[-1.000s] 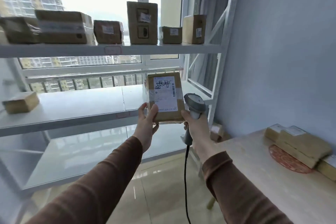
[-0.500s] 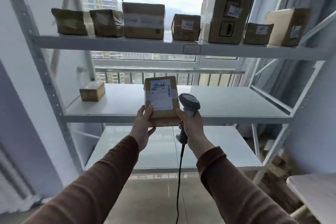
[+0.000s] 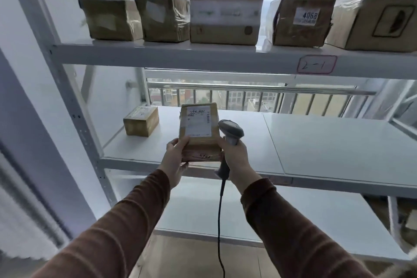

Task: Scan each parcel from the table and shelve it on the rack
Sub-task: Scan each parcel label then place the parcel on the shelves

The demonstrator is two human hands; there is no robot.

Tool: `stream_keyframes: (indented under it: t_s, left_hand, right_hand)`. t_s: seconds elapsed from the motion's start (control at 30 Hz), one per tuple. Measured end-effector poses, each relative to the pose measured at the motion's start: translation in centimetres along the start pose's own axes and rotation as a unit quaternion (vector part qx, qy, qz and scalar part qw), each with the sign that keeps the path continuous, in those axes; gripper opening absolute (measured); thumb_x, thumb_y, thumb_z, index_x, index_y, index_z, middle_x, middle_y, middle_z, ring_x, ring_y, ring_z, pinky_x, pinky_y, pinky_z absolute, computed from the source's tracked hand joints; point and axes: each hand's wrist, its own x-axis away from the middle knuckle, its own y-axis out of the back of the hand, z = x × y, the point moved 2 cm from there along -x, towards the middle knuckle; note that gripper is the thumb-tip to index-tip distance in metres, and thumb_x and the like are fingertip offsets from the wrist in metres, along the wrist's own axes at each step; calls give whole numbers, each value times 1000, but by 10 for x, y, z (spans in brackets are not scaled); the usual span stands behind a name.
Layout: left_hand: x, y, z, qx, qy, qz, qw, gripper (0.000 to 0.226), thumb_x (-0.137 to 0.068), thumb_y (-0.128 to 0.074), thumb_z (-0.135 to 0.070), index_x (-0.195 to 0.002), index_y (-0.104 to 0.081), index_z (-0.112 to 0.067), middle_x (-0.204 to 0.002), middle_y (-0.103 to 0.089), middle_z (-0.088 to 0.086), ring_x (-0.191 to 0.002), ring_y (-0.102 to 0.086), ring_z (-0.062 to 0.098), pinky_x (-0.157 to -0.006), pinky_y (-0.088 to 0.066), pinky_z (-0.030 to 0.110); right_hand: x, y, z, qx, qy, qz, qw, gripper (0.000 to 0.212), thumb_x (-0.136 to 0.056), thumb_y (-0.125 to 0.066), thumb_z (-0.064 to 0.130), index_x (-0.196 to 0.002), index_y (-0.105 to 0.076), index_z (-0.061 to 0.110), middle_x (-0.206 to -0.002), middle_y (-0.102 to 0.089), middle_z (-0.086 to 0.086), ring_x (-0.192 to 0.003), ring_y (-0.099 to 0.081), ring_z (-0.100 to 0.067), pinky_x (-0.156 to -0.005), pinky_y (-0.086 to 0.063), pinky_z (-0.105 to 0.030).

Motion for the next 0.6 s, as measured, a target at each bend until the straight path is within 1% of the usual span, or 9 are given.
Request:
stream_keyframes:
  t_s: [0.03,0.1,0.17,0.23,0.3,0.4,0.5,0.57,0.6]
  left_hand:
    - [-11,5,-2,0,2,-2,1000,52,-99,-64,-42,-143,-46,-19,-118,-66,5,-103,-63,22,-86,-46,38]
    - [-35,16,-6,-3,3,-1,1000,51,-99,-63,-40,-142,-48,-18,-120,-67,7,-103,-62,22,-87,-45,38]
    - [-59,28,-10,-10,3,-4,1000,51,-99,-63,-40,-143,-50,-18,-125,-68,9,-104,-62,22,-88,-44,38]
    - [-83,39,-15,-12,3,-10,1000,47,-100,-63,-37,-141,-52,-18,-118,-70,6,-101,-63,19,-86,-44,35]
    - [-107,48,-19,-7,3,-12,1000,37,-102,-60,-33,-135,-56,-18,-109,-69,1,-93,-63,13,-79,-44,31]
    - [-146,64,-24,-23,14,2,1000,31,-104,-55,-32,-132,-59,-20,-112,-69,2,-92,-62,11,-76,-42,29]
    - [-186,85,-26,-38,37,20,998,49,-99,-59,-42,-142,-54,-19,-124,-70,3,-103,-62,14,-82,-40,31]
    - [-211,99,-24,-42,49,18,998,70,-84,-68,-52,-143,-50,-18,-127,-70,5,-111,-64,18,-88,-42,34]
    - [-222,105,-24,-44,53,17,997,77,-77,-70,-54,-141,-51,-16,-129,-70,9,-116,-65,23,-96,-45,37]
  right_hand:
    - [-10,-9,-2,-2,-7,10,1000,34,-79,-87,41,-97,-70,18,-77,-72,6,-68,-70,-16,-68,-56,-39]
    - [-26,-26,-4,-4,-28,27,999,39,-78,-87,44,-100,-69,17,-87,-76,0,-76,-74,-21,-73,-58,-46]
    - [-42,-43,-7,-8,-42,27,999,38,-79,-86,44,-100,-69,18,-85,-75,-2,-77,-74,-24,-66,-57,-48]
    - [-56,-60,-10,-15,-59,29,998,33,-82,-84,39,-99,-67,16,-78,-70,-1,-71,-72,-24,-57,-55,-46]
    - [-70,-78,-15,-16,-74,21,997,25,-89,-79,32,-98,-64,15,-71,-64,1,-59,-66,-17,-55,-51,-41]
    - [-93,-107,-24,-21,-86,0,996,18,-93,-75,26,-94,-62,14,-64,-59,4,-40,-56,-6,-53,-46,-33]
    - [-120,-136,-35,-30,-90,-25,995,15,-94,-73,22,-92,-61,13,-64,-58,4,-36,-54,-5,-53,-42,-31]
    - [-138,-155,-43,-33,-93,-43,994,13,-95,-72,19,-97,-62,12,-66,-59,5,-38,-54,-5,-50,-42,-29]
    - [-146,-164,-47,-36,-92,-51,994,13,-95,-72,18,-97,-62,11,-68,-58,5,-40,-54,-6,-48,-42,-28]
